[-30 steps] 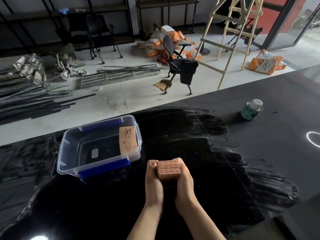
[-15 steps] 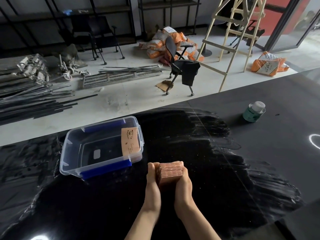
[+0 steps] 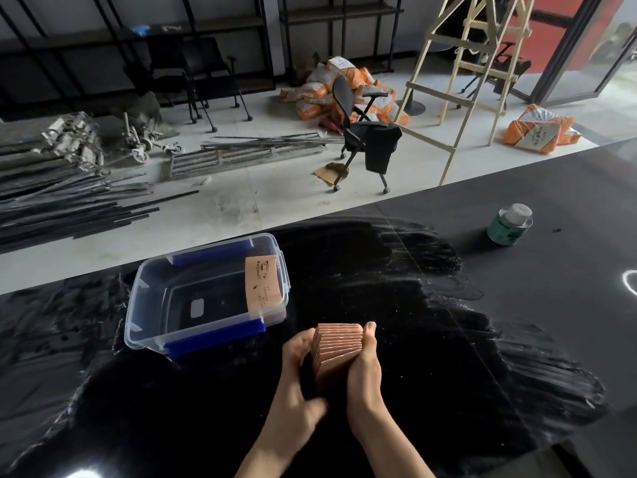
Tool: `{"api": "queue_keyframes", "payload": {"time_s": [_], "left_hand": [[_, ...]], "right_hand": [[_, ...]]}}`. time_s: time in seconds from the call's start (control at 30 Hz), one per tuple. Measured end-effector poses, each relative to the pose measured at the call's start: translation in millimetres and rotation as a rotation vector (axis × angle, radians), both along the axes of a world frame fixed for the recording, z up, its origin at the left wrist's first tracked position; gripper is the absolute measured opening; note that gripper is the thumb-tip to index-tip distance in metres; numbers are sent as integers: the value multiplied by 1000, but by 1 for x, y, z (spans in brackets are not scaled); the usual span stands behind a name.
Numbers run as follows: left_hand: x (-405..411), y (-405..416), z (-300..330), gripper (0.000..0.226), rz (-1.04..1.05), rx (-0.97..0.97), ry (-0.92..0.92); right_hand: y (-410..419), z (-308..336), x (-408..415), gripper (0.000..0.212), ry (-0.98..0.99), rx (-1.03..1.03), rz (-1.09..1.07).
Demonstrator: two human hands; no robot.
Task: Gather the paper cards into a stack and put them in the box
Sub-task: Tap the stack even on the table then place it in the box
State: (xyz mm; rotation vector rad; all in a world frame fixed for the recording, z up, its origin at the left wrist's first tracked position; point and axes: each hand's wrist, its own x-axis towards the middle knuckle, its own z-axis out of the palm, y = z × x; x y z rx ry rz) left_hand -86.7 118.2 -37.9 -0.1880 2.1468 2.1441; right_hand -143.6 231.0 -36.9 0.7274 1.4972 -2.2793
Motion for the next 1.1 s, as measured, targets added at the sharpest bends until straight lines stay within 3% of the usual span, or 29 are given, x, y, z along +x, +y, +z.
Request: {"api": "queue_keyframes", "payload": {"time_s": [0.07, 0.2, 0.27, 0.37, 0.53, 0.67, 0.73, 0.87, 0.93, 1.03, 1.1], "left_hand": [[-1, 3, -7, 84, -63, -209, 15], [-11, 2, -7, 49, 85, -318, -78], [-14, 2, -1, 40, 67, -462, -53], [-18, -4, 16, 43, -11, -681, 33], [-34, -17, 48, 49, -212, -1034, 53], [-38, -17, 55, 60, -312, -1215, 47], [-36, -17, 50, 63, -297, -1243, 62], [-25, -26, 23, 57, -194, -1034, 47], [-15, -30, 8, 59, -65, -738, -16], [-6, -21, 1, 52, 243, -148, -123], [-10, -7, -1, 48, 383, -50, -131]], "right_hand": [[-1, -4, 0, 77, -15, 12, 3], [3, 5, 0, 73, -4, 41, 53], [4, 7, -2, 81, 5, 23, 78], [9, 9, -4, 74, 123, 119, 90], [29, 27, -13, 53, 611, 451, 167], [24, 16, -19, 10, 656, 632, 287], [20, 1, -17, 8, 644, 714, 288], [18, -15, -14, 12, 518, 641, 193], [16, -15, -12, 17, 458, 573, 170], [11, -15, -10, 20, 451, 542, 159], [9, -17, -9, 20, 480, 566, 141]]}}
